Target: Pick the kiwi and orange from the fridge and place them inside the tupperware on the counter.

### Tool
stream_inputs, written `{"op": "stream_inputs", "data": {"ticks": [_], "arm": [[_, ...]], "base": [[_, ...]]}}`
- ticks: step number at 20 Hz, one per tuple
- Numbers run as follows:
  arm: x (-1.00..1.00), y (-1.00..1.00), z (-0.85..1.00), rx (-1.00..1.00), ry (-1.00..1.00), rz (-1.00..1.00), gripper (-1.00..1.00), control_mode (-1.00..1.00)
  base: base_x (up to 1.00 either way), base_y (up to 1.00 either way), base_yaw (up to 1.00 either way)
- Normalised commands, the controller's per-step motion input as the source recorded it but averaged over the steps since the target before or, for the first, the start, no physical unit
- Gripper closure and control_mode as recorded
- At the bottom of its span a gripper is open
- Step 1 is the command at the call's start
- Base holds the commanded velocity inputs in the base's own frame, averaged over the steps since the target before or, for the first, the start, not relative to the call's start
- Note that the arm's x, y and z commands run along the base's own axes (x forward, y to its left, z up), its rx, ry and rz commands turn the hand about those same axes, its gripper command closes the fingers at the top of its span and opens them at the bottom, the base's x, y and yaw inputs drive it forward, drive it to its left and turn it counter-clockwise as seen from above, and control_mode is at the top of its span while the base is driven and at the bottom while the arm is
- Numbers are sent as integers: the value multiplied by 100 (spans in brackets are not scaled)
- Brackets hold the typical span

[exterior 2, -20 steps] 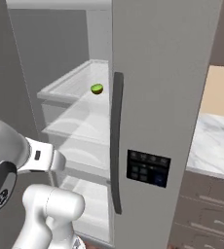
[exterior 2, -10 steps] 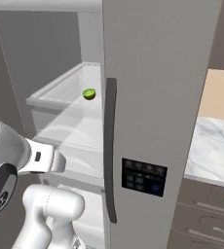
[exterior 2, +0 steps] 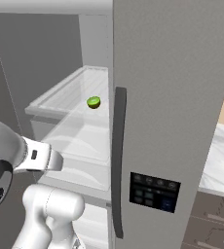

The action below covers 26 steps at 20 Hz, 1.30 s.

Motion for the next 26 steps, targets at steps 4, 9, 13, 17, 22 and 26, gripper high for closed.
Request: {"op": "stream_inputs", "data": {"ticks": [4,9,13,17,22,26], "arm": [[22,18,0,-6,5,-16,-100,-100],[35,-10,1,-1,1,-10,-100,-100],[37,-35,3,0,0,-3,-100,-100],[53,-11,0,0,0,-7,-100,-100],[48,6,9,0,0,-11,-100,-100],[28,9,11,0,0,-16,-100,-100]], "base": [[0,0,0],[0,0,0],[0,0,0],[0,0,0],[0,0,0],[0,0,0]]}}
